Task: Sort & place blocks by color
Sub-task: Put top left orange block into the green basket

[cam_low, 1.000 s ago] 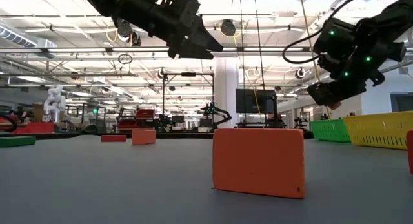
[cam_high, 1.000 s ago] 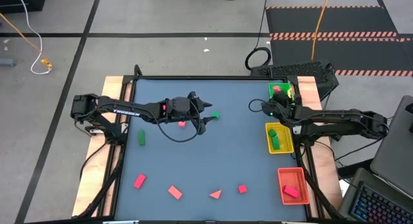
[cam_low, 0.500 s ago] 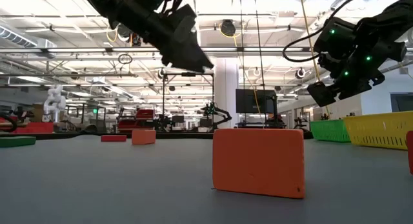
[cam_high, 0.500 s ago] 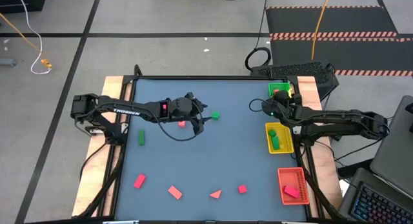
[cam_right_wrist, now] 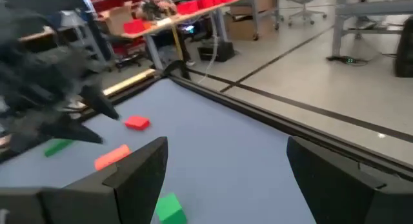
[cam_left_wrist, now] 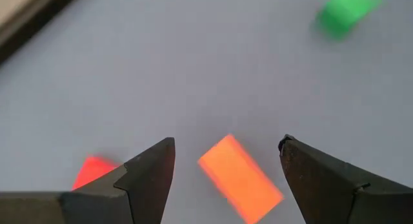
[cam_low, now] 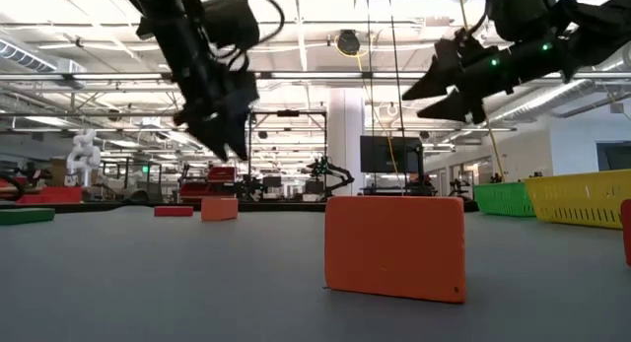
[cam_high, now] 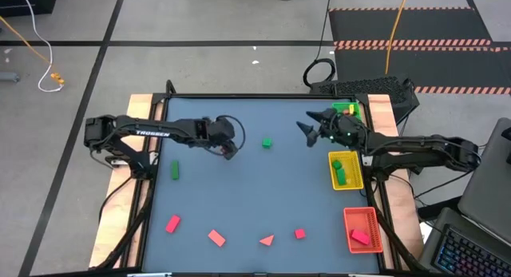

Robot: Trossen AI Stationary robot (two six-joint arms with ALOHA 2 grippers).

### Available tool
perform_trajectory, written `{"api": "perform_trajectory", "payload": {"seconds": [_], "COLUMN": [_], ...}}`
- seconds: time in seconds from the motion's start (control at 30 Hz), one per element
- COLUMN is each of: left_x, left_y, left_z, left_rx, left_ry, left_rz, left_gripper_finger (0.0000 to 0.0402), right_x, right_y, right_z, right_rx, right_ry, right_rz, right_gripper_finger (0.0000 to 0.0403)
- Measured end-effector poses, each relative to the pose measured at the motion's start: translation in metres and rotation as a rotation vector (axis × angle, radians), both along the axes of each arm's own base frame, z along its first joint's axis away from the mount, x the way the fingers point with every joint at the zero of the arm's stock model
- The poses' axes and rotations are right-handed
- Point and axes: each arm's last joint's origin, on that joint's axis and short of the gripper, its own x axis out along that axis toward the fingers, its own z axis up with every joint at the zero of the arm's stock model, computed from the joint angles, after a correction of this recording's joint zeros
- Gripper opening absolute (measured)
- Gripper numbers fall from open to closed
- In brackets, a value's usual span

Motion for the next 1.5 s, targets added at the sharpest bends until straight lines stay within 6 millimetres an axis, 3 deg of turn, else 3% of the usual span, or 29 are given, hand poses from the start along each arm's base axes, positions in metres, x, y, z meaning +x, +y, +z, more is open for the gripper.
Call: {"api": "perform_trajectory", "payload": {"seconds": [0.43, 1.07, 1.5], "left_x": [0.003, 0.01, 0.011], "left_y": [0.001, -0.01, -0.012], "left_z": [-0.034, -0.042, -0.061], "left_rx": [-0.121, -0.174, -0.234], "left_ry": [0.117, 0.11, 0.205], "left_rz": [0.141, 0.091, 0.093], "left_gripper_finger": [0.0276, 0.0276, 0.0275], "right_x": [0.012, 0.011, 0.011], "right_y": [-0.005, -0.009, -0.009], "right_z": [-0.002, -0.002, -0.001], "right_rx": [-0.06, -0.071, -0.072], "right_ry": [-0.047, -0.053, -0.059], "right_rz": [0.004, -0.015, -0.015], "right_gripper_finger": [0.0313, 0.0313, 0.0313]}}
